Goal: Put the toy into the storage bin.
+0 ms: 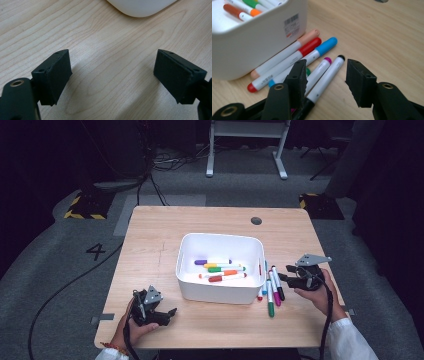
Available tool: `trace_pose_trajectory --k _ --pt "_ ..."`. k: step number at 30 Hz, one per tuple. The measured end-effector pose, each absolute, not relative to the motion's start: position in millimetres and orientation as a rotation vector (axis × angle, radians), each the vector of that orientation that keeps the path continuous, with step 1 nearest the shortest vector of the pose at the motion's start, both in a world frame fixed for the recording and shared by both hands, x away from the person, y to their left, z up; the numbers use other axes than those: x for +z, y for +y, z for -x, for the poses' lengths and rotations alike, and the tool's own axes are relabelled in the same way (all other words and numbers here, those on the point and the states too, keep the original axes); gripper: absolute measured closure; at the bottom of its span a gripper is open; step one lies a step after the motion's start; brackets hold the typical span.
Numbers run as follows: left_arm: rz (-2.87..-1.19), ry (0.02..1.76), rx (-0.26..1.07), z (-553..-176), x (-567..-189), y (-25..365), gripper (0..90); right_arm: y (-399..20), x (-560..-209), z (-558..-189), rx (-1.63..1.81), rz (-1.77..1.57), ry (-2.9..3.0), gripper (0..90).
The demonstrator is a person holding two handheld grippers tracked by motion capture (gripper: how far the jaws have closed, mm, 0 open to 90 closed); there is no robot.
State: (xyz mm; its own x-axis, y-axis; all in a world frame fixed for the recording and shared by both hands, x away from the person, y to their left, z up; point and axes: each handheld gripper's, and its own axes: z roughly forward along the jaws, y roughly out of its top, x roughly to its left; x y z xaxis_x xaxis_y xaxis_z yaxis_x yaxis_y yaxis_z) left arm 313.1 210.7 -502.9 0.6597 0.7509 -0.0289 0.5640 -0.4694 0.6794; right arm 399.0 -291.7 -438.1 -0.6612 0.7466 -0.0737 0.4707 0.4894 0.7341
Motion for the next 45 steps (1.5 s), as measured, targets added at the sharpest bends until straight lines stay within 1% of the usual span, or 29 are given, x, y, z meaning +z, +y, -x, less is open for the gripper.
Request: trace_pose_trajectory --k 5,9,21,22,23,24,26,27,28,30,37,45 --pt "-2.204 1.012 0.361 -313 -503 211 14.8 -289 -455 -387 0.959 -1.013 2.398 51.7" --pt "-2.204 1.013 0.360 -313 -503 211 14.8 -290 -462 -384 0.953 -1.010 2.418 51.5" --pt "-2.204 1.013 0.361 -313 -503 211 14.8 -302 -481 -388 0.893 -1.101 2.426 52.1" --pt "-2.203 1.013 0.361 -313 -503 211 14.8 -307 -484 -390 0.868 -1.125 2.418 55.1" --pt "-2.203 1.013 0.361 -313 -503 211 14.8 -307 -484 -390 0.868 -1.125 2.418 55.1" --pt "-2.203 1.013 0.361 -313 -503 211 14.8 -310 -485 -390 0.858 -1.141 2.408 57.2" --pt "-2.204 1.012 0.364 -313 -503 211 14.8 -321 -487 -392 0.877 -1.198 2.370 69.2" --pt "-2.204 1.012 0.364 -313 -503 211 14.8 -321 -487 -392 0.877 -1.198 2.370 69.2" --pt "-2.203 1.013 0.361 -313 -503 211 14.8 -324 -487 -393 0.880 -1.225 2.356 73.3" --pt "-2.202 1.014 0.362 -313 -503 211 14.8 -332 -487 -395 0.892 -1.243 2.345 73.7" --pt "-2.201 1.017 0.361 -313 -503 210 14.8 -339 -487 -397 0.939 -1.277 2.321 73.8" --pt "-2.203 1.015 0.362 -313 -503 211 14.8 -345 -468 -393 1.039 -1.247 2.248 73.9"
